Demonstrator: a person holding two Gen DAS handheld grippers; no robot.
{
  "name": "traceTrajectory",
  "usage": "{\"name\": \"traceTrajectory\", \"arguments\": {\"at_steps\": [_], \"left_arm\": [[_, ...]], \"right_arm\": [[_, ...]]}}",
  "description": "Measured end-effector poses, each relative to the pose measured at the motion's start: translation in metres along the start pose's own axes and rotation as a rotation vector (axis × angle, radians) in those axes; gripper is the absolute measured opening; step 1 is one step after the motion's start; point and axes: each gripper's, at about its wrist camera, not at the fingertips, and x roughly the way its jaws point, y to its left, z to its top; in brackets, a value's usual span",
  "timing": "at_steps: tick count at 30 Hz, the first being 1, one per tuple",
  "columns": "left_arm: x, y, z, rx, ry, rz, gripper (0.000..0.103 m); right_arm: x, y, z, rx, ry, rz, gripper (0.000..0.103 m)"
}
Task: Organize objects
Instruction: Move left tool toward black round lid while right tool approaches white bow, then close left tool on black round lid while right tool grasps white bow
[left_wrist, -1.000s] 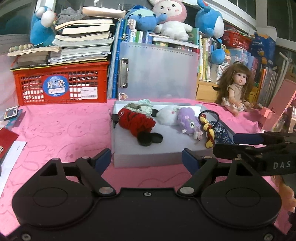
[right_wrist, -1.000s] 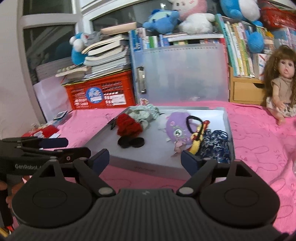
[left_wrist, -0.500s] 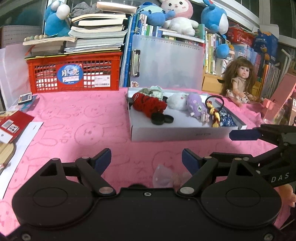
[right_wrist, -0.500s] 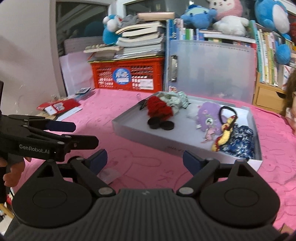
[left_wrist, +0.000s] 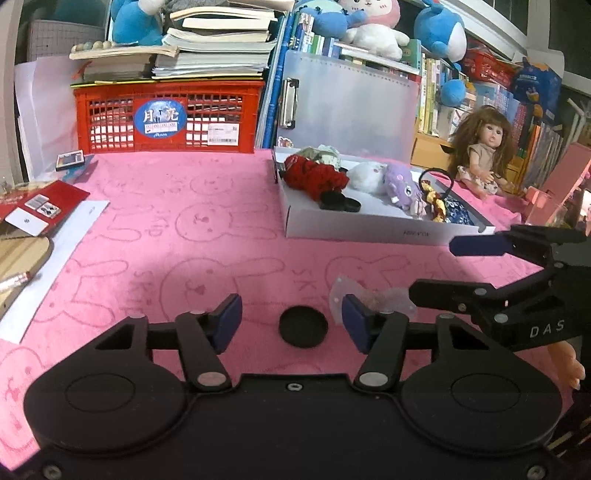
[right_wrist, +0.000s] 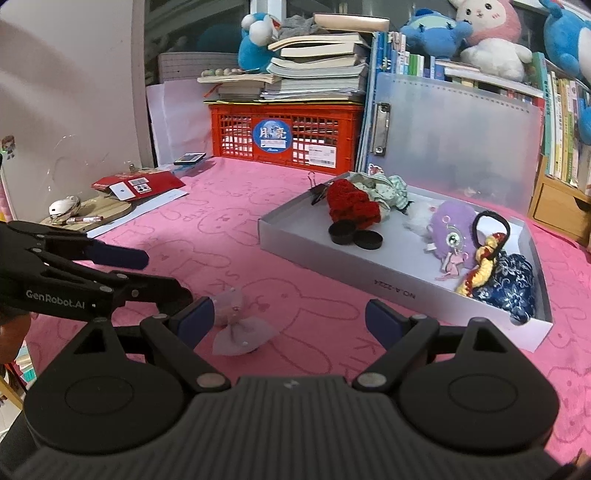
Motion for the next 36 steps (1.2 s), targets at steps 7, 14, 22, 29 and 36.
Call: {"name": "traceTrajectory", "arguments": {"at_steps": [7, 14, 22, 29, 36], "left_arm": [[0.001, -0.006, -0.009, 0.028, 0.005, -0.01, 0.051], [0.003, -0.003, -0.01, 0.028, 0.012, 0.001, 0.048], [0.003, -0.001, -0.013, 0.024, 0.007, 0.002, 0.047], [0.004, 0.001, -0.016, 0.017, 0.007, -0.002, 0.047], [0.005, 0.0, -0.017, 0.029, 0.006, 0.003, 0.047]], "right_arm": [[0.007, 0.012, 0.0, -0.056, 0.024, 0.007, 0.087], [0.015, 0.02, 0.0, -0.086, 0.047, 0.034, 0.073], [0.028, 0.033, 0.0, -0.139, 0.077, 0.052, 0.061], [0.034, 0.041, 0.0, -0.164, 0.082, 0.049, 0.051], [0.035, 0.043, -0.001, -0.169, 0.077, 0.045, 0.035]]}}
